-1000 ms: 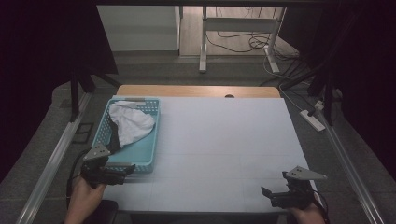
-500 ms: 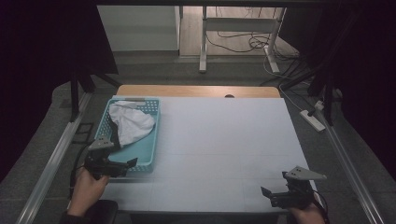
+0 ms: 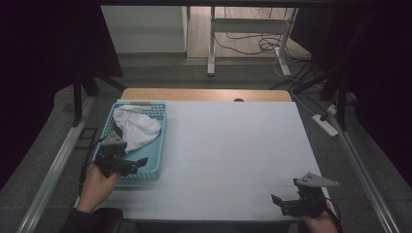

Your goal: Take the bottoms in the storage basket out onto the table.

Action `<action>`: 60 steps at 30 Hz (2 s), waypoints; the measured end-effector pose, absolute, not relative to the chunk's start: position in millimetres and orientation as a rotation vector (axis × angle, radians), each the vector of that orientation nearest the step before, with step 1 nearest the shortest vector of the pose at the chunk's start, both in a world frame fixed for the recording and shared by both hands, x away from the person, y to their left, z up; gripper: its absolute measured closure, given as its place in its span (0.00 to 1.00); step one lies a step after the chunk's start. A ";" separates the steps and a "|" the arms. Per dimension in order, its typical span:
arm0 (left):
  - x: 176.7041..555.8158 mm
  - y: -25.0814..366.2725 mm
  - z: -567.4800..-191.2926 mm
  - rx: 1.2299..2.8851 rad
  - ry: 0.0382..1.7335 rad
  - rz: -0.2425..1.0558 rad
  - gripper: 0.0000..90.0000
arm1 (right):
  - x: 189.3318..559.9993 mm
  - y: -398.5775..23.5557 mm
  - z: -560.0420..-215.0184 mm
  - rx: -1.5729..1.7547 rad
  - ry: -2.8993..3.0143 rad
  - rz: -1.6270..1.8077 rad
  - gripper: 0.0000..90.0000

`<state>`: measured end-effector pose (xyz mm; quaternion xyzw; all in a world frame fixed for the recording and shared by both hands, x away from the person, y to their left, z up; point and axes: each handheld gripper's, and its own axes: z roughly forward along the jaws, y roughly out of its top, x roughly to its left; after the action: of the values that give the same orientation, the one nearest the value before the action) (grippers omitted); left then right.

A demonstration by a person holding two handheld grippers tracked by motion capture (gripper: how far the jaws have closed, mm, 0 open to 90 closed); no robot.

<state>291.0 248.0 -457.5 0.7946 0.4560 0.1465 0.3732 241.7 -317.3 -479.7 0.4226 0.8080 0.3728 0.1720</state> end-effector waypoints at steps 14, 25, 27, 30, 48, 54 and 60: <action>316.4 253.6 -448.6 2.015 1.181 0.374 0.00 | 241.9 -316.2 -480.0 1.195 2.298 1.051 0.00; 339.6 254.9 -445.0 2.046 1.215 0.385 0.00 | 242.1 -315.8 -480.3 1.192 2.303 1.048 0.00; 342.8 256.3 -444.4 2.043 1.216 0.381 0.00 | 242.3 -315.7 -480.3 1.192 2.307 1.044 0.00; 348.3 258.0 -442.7 2.046 1.215 0.380 0.00 | 242.5 -315.4 -480.3 1.192 2.311 1.039 0.00; 377.2 273.6 -450.4 2.052 1.280 0.373 0.00 | 242.3 -315.5 -480.2 1.188 2.310 1.039 0.00; 386.7 277.7 -452.1 2.052 1.294 0.369 0.00 | 242.3 -315.5 -480.2 1.190 2.308 1.039 0.00; 396.6 280.1 -453.2 2.062 1.302 0.364 0.00 | 242.4 -315.5 -480.2 1.190 2.309 1.039 0.00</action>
<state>396.6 280.1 -453.2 0.7890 0.4982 0.1393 0.3315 242.4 -315.5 -480.2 0.4192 0.8131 0.3659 0.1712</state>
